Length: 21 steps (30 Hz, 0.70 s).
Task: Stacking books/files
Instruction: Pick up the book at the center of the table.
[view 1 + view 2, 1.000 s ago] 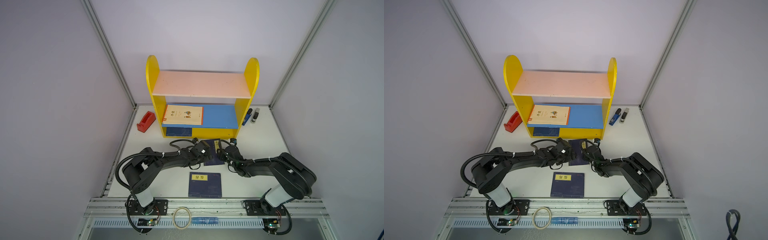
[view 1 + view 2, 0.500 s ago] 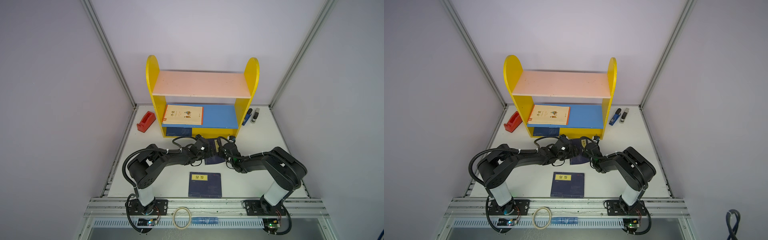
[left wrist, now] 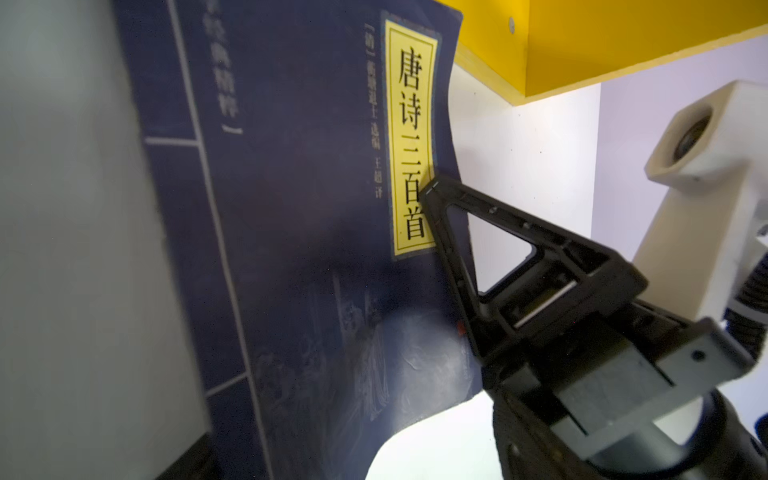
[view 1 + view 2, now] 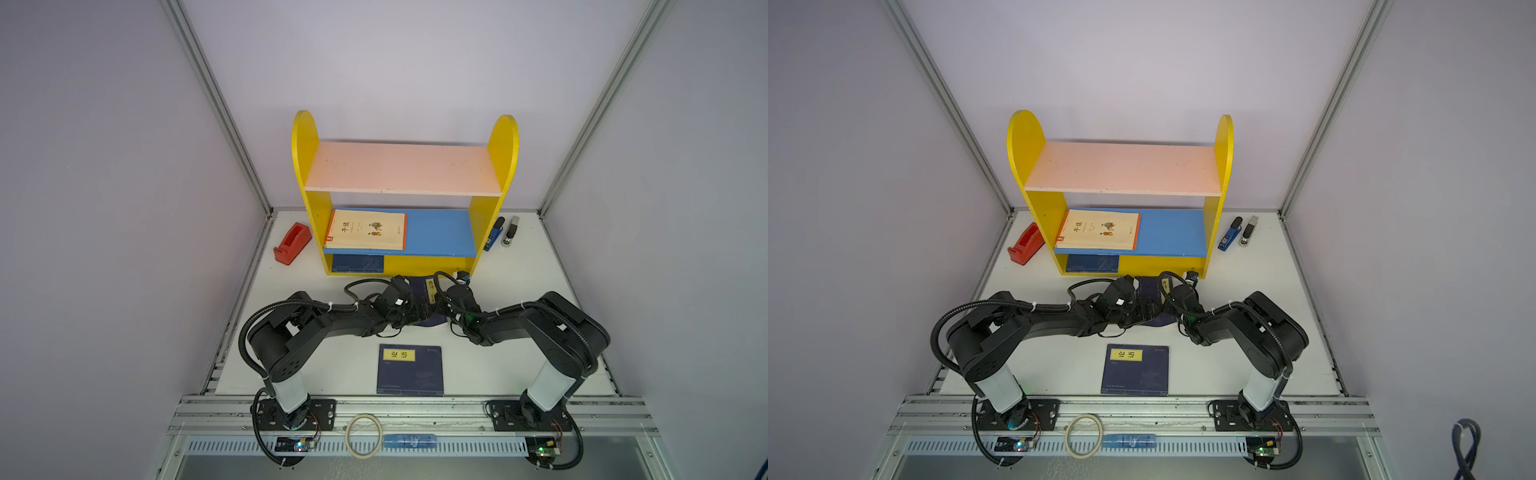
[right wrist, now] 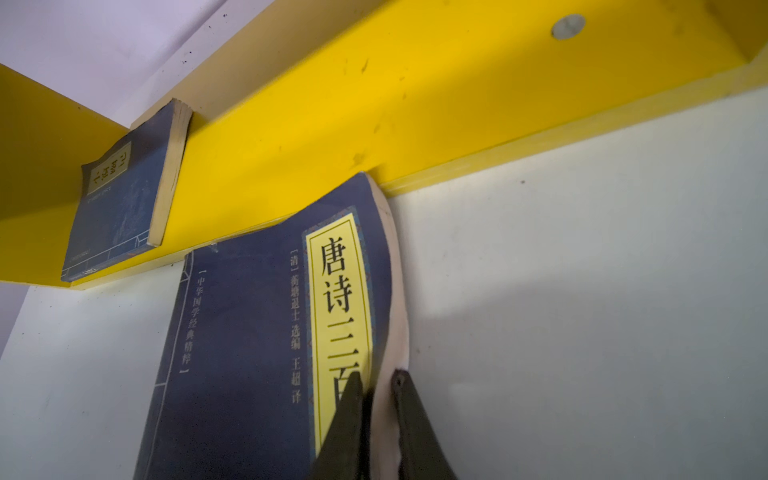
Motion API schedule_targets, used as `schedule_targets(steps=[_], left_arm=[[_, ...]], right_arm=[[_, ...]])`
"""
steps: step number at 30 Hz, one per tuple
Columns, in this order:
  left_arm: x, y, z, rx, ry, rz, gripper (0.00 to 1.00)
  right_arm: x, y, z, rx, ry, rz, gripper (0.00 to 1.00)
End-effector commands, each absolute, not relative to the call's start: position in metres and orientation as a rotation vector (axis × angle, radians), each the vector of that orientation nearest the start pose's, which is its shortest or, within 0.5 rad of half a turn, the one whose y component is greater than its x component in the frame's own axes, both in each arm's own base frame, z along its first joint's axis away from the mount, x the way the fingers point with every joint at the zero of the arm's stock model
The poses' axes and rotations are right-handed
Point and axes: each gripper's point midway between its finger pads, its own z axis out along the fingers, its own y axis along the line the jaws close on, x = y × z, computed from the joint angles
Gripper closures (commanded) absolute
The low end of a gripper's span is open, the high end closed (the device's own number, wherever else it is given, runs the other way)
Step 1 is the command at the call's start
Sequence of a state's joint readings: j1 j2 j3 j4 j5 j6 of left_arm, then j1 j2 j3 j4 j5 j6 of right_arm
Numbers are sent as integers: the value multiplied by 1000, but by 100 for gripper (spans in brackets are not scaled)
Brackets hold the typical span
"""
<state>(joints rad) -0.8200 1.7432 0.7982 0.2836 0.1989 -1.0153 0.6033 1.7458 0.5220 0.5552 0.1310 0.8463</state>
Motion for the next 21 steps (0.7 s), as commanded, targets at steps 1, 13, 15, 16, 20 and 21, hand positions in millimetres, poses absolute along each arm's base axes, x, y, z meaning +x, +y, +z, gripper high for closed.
schedule_targets(steps=[1, 13, 15, 16, 20, 21], left_arm=[[281, -368, 88, -52, 2424, -1289, 15], [278, -366, 92, -61, 2381, -1335, 95], [272, -362, 98, -72, 2360, -1326, 100], [271, -361, 110, -73, 2311, -1342, 100], [257, -349, 142, -91, 2208, -1347, 100], [253, -346, 149, -96, 2183, -1347, 100]], right_arm=[[312, 212, -15, 304, 2450, 666, 91], [310, 212, 0, 291, 2358, 771, 78], [308, 205, 8, 299, 2316, 769, 69], [306, 201, 15, 305, 2288, 771, 64], [299, 189, 45, 330, 2196, 790, 51], [299, 187, 56, 334, 2169, 804, 49]])
